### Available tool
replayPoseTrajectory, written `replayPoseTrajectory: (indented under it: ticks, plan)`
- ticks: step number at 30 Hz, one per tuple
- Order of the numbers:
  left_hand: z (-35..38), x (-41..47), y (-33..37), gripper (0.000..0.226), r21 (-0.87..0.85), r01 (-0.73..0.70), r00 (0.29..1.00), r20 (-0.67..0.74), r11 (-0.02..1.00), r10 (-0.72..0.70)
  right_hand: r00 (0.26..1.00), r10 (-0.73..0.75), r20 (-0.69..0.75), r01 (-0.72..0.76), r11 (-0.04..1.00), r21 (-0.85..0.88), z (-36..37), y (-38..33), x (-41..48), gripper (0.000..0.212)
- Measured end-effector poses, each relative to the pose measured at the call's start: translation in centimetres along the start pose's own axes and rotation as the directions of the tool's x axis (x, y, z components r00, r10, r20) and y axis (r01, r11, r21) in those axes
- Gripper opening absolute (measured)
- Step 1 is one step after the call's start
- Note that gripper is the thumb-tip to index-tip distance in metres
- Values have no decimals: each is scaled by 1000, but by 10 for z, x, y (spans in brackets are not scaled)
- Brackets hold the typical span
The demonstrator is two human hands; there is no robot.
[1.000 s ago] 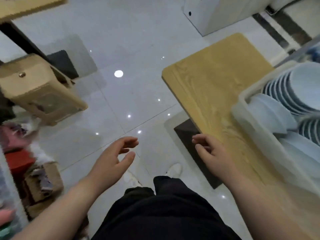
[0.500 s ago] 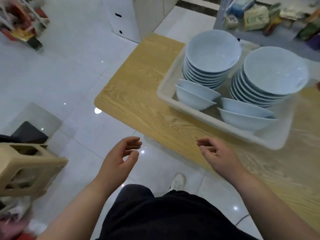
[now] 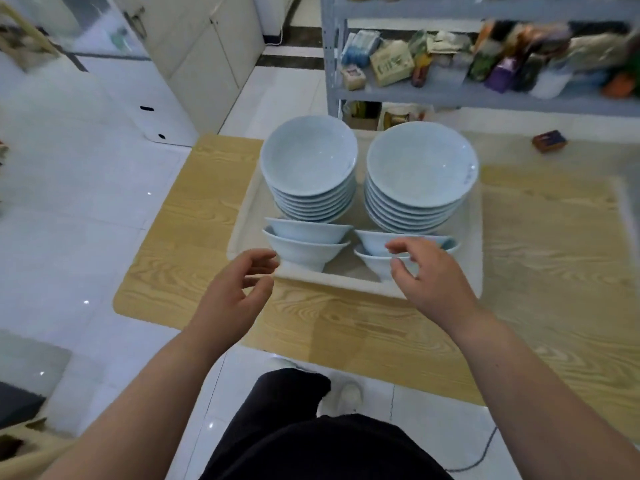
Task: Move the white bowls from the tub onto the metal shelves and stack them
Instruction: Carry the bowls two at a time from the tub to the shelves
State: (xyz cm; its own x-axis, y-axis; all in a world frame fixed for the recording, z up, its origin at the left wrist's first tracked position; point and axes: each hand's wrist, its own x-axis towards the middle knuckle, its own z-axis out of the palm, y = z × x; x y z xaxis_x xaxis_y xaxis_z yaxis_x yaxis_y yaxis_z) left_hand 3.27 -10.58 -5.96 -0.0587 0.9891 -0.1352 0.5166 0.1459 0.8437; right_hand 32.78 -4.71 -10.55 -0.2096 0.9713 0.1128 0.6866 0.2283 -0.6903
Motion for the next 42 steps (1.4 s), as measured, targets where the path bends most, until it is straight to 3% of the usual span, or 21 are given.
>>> replayPoseTrajectory:
  ticks: [3,5,9,12,15,20,22,29,35,38,42]
  plan:
    - [3,48,7,37,114,-75,997,24,991,73,991,-84,-104,59,971,-231,-10,15,34,28]
    - [4,83,6,41,249,-156,988,60,956,145,992,-82,-100,40,930,-364,-15,21,57,33]
    - [10,159,1,52,500,-352,936,184,791,299,989,142,48,-92,824,-559,-18,29,97,48]
    - [19,211,-4,58,631,-382,920,327,676,215,945,283,161,-108,738,-666,-15,34,119,35]
    - [23,246,-8,44,724,-449,875,475,524,93,924,315,216,-72,698,-713,-14,32,131,20]
    - [23,256,-8,22,707,-587,790,608,395,86,968,203,150,-45,724,-688,-15,45,122,24]
    - [19,253,-6,15,699,-596,787,607,394,112,987,128,97,-31,745,-666,-14,50,117,31]
    - [1,212,15,30,780,-463,881,350,422,319,991,-123,-45,69,781,-620,-21,54,103,34]
    - [-13,122,30,31,832,-250,913,31,496,407,934,-355,-44,282,805,-521,-38,26,99,28]
    - [-29,64,26,22,825,-130,907,-124,550,401,890,-455,16,411,788,-458,-32,-4,98,31]
    - [-56,-17,-4,25,799,76,913,-296,596,280,801,-583,137,588,723,-362,0,-51,89,30]
